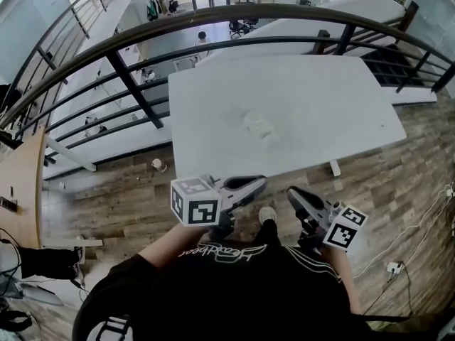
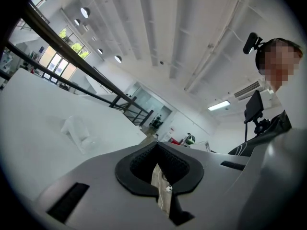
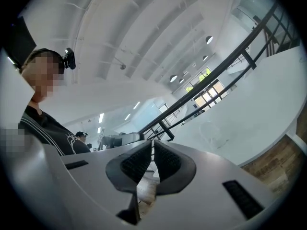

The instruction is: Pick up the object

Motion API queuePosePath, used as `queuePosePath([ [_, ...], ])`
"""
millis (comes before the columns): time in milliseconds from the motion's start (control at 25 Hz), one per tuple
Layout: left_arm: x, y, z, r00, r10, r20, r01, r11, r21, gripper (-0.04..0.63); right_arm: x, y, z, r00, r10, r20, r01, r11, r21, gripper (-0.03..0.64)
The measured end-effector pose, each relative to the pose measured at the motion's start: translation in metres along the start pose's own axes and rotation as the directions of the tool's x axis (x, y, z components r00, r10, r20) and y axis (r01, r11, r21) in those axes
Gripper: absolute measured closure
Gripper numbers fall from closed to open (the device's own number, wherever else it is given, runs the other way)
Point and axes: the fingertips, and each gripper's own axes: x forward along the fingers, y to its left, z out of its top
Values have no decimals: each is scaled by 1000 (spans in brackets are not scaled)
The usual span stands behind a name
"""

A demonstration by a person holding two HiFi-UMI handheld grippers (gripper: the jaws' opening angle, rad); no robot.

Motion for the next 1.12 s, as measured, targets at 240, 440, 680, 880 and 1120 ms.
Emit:
queuePosePath([
  [240, 43, 31, 21, 1000, 1, 15, 0, 1000, -16, 588, 22, -54, 24, 993, 101, -57, -97, 993, 65, 595],
  [440, 75, 75, 45, 998, 63, 22, -61, 995, -84, 588, 48, -93, 65, 983, 150, -107, -149, 989, 18, 595],
  [680, 105, 120, 63, 988, 153, -1, -152, 983, -101, 588, 67, -139, 101, 974, 190, -124, -188, 982, 29, 595],
  [880, 109, 140, 75, 980, 197, 24, -193, 974, -119, 588, 80, -159, 111, 965, 218, -148, -212, 976, 51, 595],
  [1120, 108, 159, 74, 971, 233, 46, -224, 963, -151, 587, 95, -170, 110, 952, 249, -177, -239, 968, 75, 595],
])
